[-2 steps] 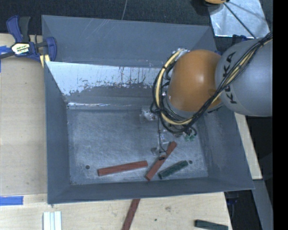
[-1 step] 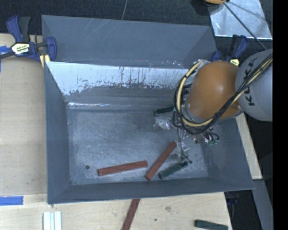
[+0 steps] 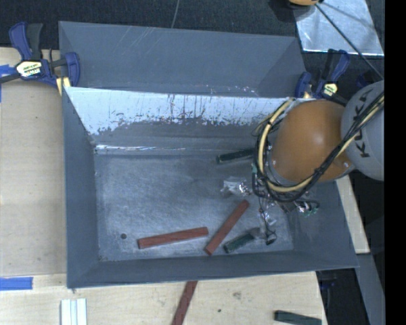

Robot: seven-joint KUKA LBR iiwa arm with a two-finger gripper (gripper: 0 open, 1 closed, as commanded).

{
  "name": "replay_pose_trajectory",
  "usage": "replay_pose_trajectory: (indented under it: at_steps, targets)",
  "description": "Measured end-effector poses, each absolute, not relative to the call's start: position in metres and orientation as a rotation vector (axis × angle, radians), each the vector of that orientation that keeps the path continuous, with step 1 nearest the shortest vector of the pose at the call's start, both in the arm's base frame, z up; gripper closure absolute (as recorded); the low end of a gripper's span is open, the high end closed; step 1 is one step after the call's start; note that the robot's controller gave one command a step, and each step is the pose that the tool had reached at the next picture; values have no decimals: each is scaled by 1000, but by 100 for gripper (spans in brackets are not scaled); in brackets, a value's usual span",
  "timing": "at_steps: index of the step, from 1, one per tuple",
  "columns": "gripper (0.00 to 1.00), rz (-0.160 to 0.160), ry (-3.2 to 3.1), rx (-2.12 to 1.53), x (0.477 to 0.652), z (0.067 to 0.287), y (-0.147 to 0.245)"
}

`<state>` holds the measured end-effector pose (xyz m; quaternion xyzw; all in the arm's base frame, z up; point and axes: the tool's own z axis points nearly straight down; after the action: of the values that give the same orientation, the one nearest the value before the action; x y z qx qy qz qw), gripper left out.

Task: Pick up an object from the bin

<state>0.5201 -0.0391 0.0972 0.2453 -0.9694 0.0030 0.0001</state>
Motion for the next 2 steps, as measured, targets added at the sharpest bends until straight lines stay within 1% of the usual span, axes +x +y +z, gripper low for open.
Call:
replay_pose_trajectory:
  at_steps: [1, 2]
  targets:
    - [100, 2, -2908, 1201, 539, 71, -67]
    - [100, 2, -2909, 1200, 539, 71, -67]
